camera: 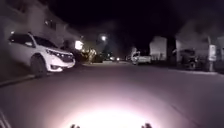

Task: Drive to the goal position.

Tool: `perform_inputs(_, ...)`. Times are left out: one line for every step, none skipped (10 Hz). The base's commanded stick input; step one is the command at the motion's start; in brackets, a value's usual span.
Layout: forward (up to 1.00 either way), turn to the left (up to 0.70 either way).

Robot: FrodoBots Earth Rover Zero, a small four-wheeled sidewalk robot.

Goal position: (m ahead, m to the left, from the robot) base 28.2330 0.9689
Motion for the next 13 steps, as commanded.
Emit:
perform_inputs(0.85,0.00)
perform_inputs(0.85,0.00)
perform_inputs(0.85,0.00)
perform_inputs(0.85,0.00)
perform_inputs(0.85,0.00)
perform_inputs(0.85,0.00)
perform_inputs(0.85,0.05)
perform_inputs(0.85,0.27)
perform_inputs(0.85,0.34)
perform_inputs(0.85,0.34)
perform_inputs(0.85,0.31)
perform_inputs(0.85,0.20)
perform_inputs(0.85,0.08)
